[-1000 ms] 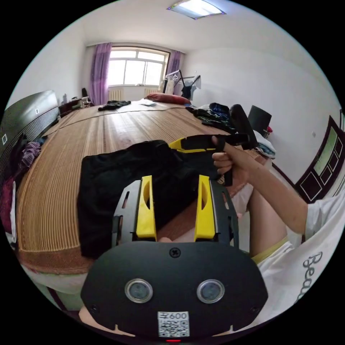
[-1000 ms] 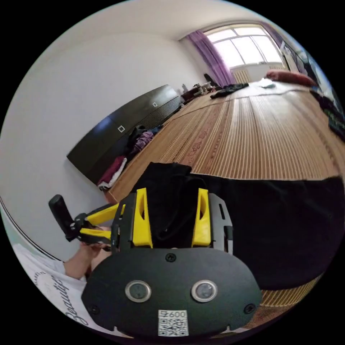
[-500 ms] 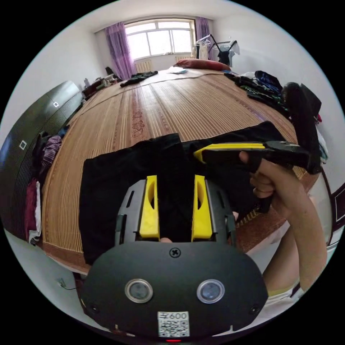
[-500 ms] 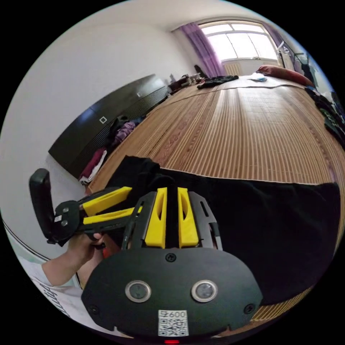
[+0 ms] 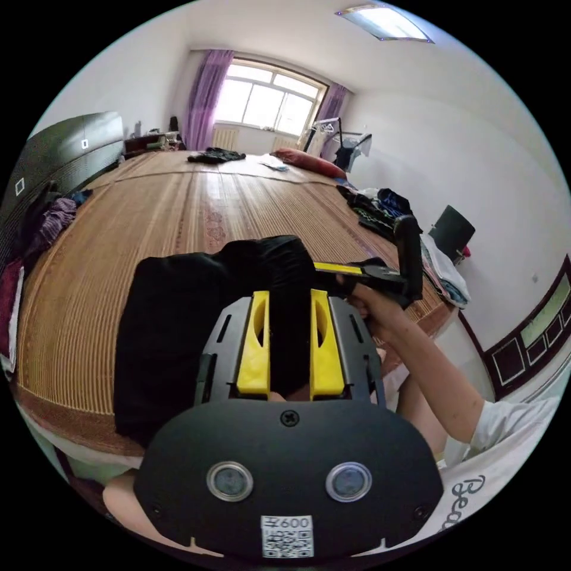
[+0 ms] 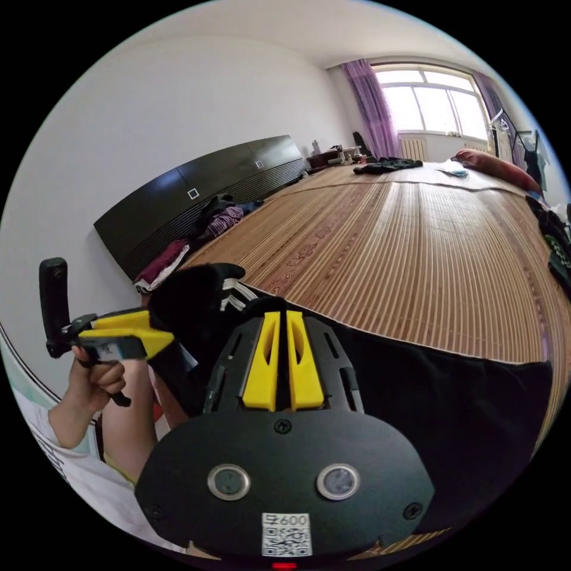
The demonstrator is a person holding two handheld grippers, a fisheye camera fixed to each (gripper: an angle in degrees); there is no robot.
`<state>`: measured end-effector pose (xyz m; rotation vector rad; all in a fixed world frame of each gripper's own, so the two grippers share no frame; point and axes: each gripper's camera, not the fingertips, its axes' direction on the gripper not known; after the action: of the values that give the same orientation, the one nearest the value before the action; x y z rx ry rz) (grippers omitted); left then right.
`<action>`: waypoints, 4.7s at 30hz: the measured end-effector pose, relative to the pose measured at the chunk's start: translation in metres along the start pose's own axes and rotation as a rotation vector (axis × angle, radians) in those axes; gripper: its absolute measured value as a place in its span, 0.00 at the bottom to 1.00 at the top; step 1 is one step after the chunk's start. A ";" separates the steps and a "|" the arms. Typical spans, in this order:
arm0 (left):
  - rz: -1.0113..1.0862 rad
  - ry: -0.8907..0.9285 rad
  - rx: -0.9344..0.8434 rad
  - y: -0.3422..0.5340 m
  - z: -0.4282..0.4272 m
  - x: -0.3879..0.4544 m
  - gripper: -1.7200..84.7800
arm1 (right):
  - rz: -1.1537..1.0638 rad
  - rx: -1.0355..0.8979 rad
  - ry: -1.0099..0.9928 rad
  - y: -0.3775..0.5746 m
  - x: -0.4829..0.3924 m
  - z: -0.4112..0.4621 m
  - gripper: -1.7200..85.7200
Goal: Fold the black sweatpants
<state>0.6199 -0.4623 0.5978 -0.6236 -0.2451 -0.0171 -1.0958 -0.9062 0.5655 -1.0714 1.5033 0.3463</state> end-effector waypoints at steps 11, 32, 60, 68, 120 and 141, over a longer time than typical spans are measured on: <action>0.008 0.107 0.114 -0.025 -0.099 -0.031 0.19 | -0.098 -0.268 0.249 0.061 -0.047 0.004 0.01; -0.297 -0.147 0.224 0.074 -0.278 -0.195 0.15 | 0.131 -0.155 0.043 0.026 -0.095 0.035 0.20; 0.365 -0.302 0.220 0.222 -0.171 0.012 0.24 | 0.234 -0.142 -0.140 0.002 -0.010 -0.001 0.01; 0.504 -0.599 0.053 0.211 -0.003 0.091 0.17 | 0.244 -0.113 -0.206 -0.004 0.026 -0.007 0.02; 0.128 -0.695 0.383 0.147 -0.319 0.146 0.02 | 0.457 -0.313 -0.585 0.003 0.039 0.416 0.04; -0.211 -0.384 0.562 -0.167 -0.639 0.106 0.02 | 0.060 -0.481 -0.461 0.125 -0.005 0.560 0.09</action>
<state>0.8496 -0.9622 0.2174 -0.0331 -0.6600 -0.0304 -0.8418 -0.4257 0.3816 -1.2141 1.0587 0.9648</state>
